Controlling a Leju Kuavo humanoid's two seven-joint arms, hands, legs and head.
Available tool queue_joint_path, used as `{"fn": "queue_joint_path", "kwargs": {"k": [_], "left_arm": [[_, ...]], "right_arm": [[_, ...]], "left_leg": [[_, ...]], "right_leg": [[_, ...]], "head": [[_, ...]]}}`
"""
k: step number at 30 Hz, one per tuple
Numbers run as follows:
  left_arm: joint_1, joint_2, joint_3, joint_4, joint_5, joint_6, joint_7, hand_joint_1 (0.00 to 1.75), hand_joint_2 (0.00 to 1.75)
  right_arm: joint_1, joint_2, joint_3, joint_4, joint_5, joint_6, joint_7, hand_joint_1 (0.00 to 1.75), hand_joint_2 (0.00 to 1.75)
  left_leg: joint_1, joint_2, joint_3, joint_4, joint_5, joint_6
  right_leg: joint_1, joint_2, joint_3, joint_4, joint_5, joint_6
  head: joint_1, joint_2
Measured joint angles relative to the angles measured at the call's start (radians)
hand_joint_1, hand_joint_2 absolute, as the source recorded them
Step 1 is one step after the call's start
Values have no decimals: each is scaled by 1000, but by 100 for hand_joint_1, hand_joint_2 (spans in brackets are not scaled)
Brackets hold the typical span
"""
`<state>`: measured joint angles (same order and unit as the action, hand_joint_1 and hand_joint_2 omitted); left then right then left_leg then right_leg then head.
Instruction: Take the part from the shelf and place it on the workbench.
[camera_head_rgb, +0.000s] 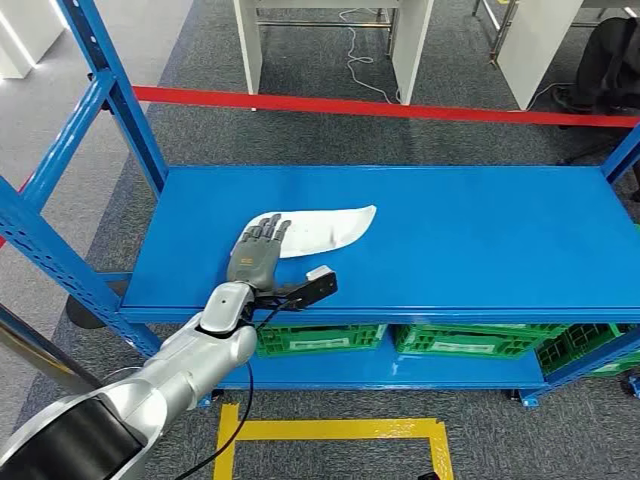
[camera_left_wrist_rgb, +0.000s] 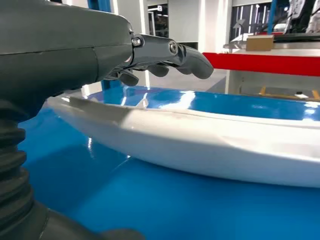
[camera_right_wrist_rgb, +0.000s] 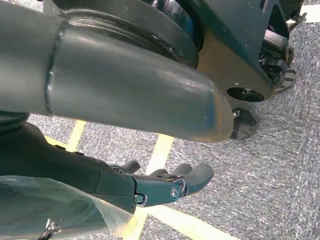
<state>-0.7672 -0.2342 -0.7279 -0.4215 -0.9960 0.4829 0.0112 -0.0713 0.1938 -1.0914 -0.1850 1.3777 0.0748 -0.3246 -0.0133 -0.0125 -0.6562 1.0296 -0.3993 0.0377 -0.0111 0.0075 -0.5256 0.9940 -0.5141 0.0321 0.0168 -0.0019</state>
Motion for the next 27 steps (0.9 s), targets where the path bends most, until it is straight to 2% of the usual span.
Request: {"fn": "queue_joint_path", "kwargs": {"k": [9, 21, 27], "left_arm": [[5, 1, 5, 19, 0, -16, 19, 175, 175], [-1, -3, 25, 26, -14, -13, 0, 175, 175], [-6, -3, 38, 25, 8, -33, -82, 175, 175]], "right_arm": [[1, 0, 0, 0, -4, 0, 0, 0, 0], [1, 0, 0, 0, -5, 0, 0, 0, 0], [1, 0, 0, 0, -7, 1, -5, 0, 0]], "left_leg": [[0, 0, 0, 0, 0, 0], [0, 0, 0, 0, 0, 0], [0, 0, 1, 0, 0, 0]], "right_leg": [[0, 0, 0, 0, 0, 0], [0, 0, 0, 0, 0, 0], [0, 0, 1, 0, 0, 0]], "head": [[0, 0], [0, 0], [0, 0]]}}
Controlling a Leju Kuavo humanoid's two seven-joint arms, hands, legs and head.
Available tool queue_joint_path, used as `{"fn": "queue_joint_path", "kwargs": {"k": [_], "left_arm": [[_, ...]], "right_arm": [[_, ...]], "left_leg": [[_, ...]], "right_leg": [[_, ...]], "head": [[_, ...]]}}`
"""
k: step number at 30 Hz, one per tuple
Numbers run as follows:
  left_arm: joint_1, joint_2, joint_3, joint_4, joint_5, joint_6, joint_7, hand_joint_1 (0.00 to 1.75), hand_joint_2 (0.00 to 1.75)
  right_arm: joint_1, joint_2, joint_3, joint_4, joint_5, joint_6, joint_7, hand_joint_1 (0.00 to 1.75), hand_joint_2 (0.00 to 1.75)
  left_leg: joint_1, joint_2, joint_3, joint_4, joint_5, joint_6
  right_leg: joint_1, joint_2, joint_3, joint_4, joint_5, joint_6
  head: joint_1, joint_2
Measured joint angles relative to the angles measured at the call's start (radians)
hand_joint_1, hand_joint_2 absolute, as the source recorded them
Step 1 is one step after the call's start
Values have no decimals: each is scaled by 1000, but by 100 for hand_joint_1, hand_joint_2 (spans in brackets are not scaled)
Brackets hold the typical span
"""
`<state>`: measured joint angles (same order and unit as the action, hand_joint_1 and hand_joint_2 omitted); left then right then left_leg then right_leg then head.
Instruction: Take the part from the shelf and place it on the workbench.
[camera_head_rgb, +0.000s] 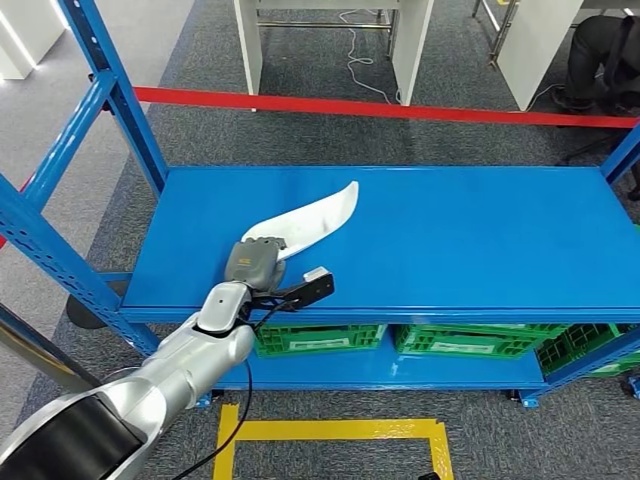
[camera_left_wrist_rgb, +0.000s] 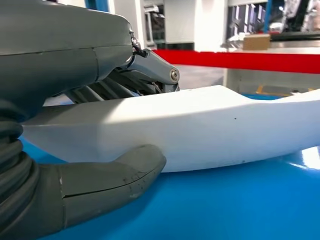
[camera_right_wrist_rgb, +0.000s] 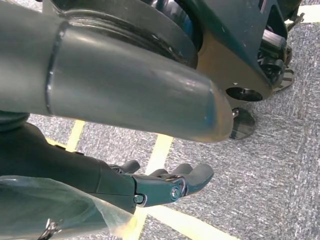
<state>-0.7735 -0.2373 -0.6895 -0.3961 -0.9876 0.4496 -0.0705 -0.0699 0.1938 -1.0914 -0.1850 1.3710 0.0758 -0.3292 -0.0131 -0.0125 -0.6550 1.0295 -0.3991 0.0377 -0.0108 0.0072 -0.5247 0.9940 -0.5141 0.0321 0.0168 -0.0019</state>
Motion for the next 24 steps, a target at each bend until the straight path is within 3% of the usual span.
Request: {"fn": "queue_joint_path", "kwargs": {"k": [6, 14, 19, 24], "left_arm": [[0, -3, 59, -13, 138, -2, -163, 175, 175], [14, -17, 124, -43, 228, 25, -236, 175, 175], [72, -42, 199, -132, 532, 41, -417, 175, 175], [147, -41, 229, -323, 764, 49, -486, 175, 175]], "right_arm": [[1, 0, 0, 0, -4, 2, -9, 0, 0], [2, 0, 0, 0, -5, 2, -14, 0, 0], [3, 0, 0, 0, -13, -17, -61, 0, 0], [5, 9, 0, 0, -28, -97, -133, 0, 0]], "left_leg": [[0, 0, 0, 0, 0, 0], [0, 0, 0, 0, 0, 0], [0, 0, 0, 0, 0, 0], [0, 0, -1, 0, 0, 0]], "right_leg": [[0, -1, 0, 0, 0, 0], [0, -1, 0, 0, 0, 0], [0, 0, 0, 0, 0, 0], [0, 1, 0, 0, 0, 0]], "head": [[0, 0], [0, 0], [0, 0], [0, 0]]}}
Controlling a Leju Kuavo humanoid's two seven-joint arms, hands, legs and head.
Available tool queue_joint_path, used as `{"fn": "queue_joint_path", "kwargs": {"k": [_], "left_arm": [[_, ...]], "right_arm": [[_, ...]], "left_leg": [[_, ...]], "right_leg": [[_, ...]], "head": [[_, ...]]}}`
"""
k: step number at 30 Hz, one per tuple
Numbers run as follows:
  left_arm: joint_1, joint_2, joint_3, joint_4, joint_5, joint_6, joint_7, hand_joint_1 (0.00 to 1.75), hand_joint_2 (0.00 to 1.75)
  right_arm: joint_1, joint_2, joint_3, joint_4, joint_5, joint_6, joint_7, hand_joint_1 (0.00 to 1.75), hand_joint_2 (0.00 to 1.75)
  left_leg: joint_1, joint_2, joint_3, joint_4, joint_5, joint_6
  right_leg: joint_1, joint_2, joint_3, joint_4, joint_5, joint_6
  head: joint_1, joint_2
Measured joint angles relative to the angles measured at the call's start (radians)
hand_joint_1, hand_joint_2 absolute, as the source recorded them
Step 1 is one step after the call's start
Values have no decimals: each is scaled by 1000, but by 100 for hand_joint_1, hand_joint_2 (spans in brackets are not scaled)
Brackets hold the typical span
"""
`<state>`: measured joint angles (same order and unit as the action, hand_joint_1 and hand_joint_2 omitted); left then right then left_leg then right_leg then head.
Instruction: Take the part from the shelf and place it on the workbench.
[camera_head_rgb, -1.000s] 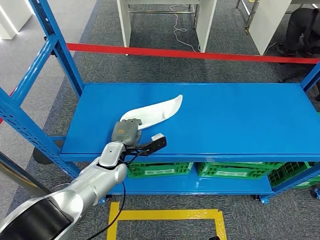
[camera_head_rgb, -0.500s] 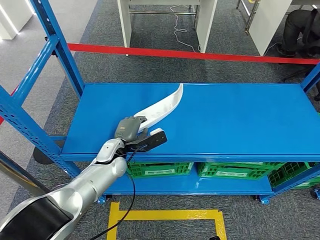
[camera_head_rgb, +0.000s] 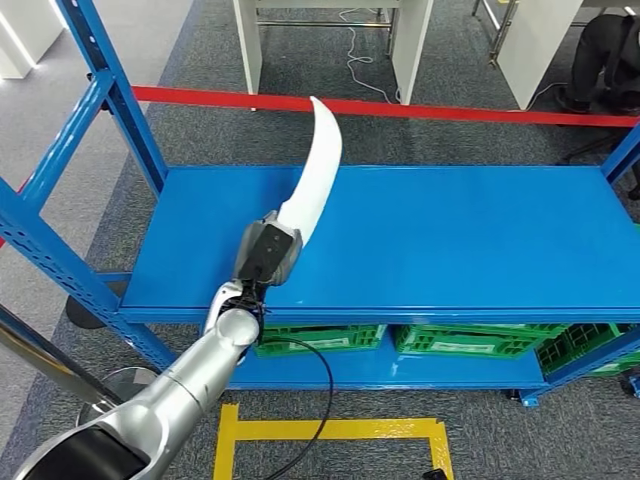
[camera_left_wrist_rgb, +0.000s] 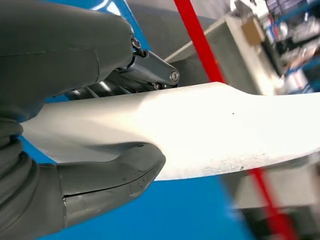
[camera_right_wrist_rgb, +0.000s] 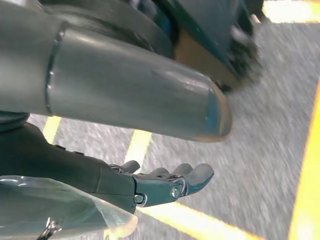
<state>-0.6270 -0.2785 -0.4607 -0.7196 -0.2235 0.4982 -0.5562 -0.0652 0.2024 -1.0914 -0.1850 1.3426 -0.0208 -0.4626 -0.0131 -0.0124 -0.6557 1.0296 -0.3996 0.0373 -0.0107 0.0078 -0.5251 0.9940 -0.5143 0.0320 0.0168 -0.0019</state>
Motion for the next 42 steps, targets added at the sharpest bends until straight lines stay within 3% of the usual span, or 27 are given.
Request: {"fn": "queue_joint_path", "kwargs": {"k": [8, 20, 31, 38, 40, 42], "left_arm": [[121, 40, 42, -335, 98, 185, -107, 175, 175], [230, 77, 117, -676, -52, 203, -142, 175, 175], [270, 87, 125, -764, -75, 203, -143, 175, 175], [275, 87, 125, -766, -80, 202, -139, 175, 175], [275, 87, 124, -766, -73, 202, -126, 175, 175], [274, 86, 121, -765, -66, 201, -111, 175, 175]], "right_arm": [[4, 14, 0, 0, -21, -51, -50, 0, 0], [8, 14, 0, 0, -30, -13, -42, 0, 0], [10, 15, 0, 0, -19, 10, -13, 0, 0], [11, 22, 0, 0, -23, -35, 58, 0, 0], [9, 23, 0, 0, -21, -59, 91, 0, 0], [7, 23, 0, 0, -6, -90, 149, 0, 0]], "left_leg": [[1, 0, 0, -1, 0, 0], [0, 0, 0, -1, -1, -1], [-2, 0, 0, 1, -3, 0], [-8, 0, 1, 4, -10, 13], [-4, 1, 10, -8, -8, 20], [2, 4, 18, -17, -6, 26]], "right_leg": [[1, -1, -1, 0, -1, -1], [0, -1, -2, 0, -2, -1], [-2, -1, -2, -1, -2, 0], [-8, -1, 3, -4, -7, 12], [-8, -1, -4, 12, -21, 18], [-8, -2, -47, 99, -69, 21]], "head": [[0, 0], [0, 0], [0, 0], [0, 0], [1, 0], [4, 0]]}}
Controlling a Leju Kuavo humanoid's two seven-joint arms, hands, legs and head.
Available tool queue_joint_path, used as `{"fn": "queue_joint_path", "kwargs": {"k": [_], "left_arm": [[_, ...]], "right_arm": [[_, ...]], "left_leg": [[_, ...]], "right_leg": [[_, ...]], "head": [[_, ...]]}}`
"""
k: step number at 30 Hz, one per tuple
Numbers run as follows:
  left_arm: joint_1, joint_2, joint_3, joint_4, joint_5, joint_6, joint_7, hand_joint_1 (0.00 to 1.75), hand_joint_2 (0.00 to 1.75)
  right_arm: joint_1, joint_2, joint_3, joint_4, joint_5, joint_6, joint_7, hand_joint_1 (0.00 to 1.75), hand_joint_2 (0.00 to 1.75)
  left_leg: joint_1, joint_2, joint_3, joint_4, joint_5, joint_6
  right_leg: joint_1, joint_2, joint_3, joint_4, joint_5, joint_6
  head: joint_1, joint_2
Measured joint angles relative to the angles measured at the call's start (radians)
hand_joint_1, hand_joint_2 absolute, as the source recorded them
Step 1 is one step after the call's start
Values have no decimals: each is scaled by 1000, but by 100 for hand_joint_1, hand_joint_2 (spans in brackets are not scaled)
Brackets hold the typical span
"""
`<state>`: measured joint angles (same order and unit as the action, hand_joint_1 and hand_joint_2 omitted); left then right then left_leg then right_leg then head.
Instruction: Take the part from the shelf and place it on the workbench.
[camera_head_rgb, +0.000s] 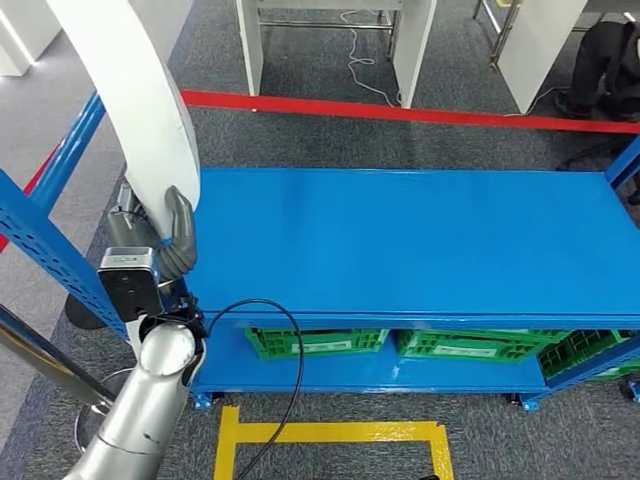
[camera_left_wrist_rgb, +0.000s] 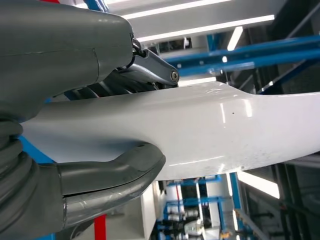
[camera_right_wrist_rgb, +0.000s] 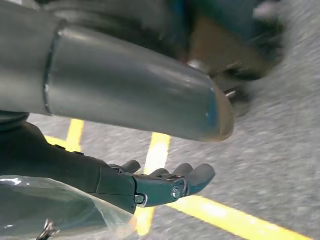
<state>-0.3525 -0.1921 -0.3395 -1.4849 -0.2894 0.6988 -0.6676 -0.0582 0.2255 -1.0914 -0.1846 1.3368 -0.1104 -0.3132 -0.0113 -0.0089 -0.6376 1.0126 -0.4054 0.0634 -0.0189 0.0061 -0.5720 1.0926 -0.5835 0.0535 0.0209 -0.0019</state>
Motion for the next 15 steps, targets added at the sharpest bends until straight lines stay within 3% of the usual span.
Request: {"fn": "queue_joint_path", "kwargs": {"k": [2, 3, 4, 5, 7, 9, 13, 15], "left_arm": [[0, 0, -3, 1, 2, 0, 11, 175, 175], [0, 0, -4, 2, 3, 0, 16, 175, 175], [0, 0, -7, 3, 4, -1, 20, 175, 175], [-1, -1, -10, 4, 7, -1, 24, 175, 175], [-1, -1, -18, 5, 11, -1, 31, 175, 175], [-2, -3, -22, 5, 12, -1, 33, 175, 175], [-3, -5, -25, 5, 12, -1, 34, 175, 175], [-4, -4, -25, 5, 11, -1, 33, 175, 175]], "right_arm": [[0, 0, 2, 0, 26, -31, 69, 0, 0], [1, 0, 5, 0, 40, -45, 98, 0, 0], [2, 0, 9, 0, 52, -58, 119, 0, 0], [3, 0, 14, 0, 64, -70, 135, 0, 0], [2, 0, 26, 0, 82, -90, 162, 0, 0], [-1, 0, 36, 0, 90, -101, 175, 0, 0], [0, 2, 48, 0, 93, -106, 182, 0, 0], [0, 3, 51, 0, 94, -109, 183, 0, 0]], "left_leg": [[1, 1, 0, 0, -1, 3], [1, 2, 0, 0, -1, 3], [1, 2, 0, 0, -2, 2], [1, 1, 1, 1, -3, 1], [0, 1, 1, 7, -6, -6], [-3, 1, 0, 13, -8, -18], [1, 2, -4, 23, -13, -41], [5, 2, -32, 95, -62, -55]], "right_leg": [[-1, -1, -73, 138, -58, 3], [-1, -1, -100, 183, -67, 4], [-1, -1, -109, 189, -55, 4], [-2, -1, -98, 156, -26, 4], [-1, -4, -36, 16, 46, 0], [1, -4, 11, -76, 81, -11], [3, -1, 19, -87, 92, -35], [-1, -3, 20, -90, 95, -45]], "head": [[2, 0], [2, 0], [2, 0], [2, 0], [2, 0], [1, 0], [-2, 0], [-5, 0]]}}
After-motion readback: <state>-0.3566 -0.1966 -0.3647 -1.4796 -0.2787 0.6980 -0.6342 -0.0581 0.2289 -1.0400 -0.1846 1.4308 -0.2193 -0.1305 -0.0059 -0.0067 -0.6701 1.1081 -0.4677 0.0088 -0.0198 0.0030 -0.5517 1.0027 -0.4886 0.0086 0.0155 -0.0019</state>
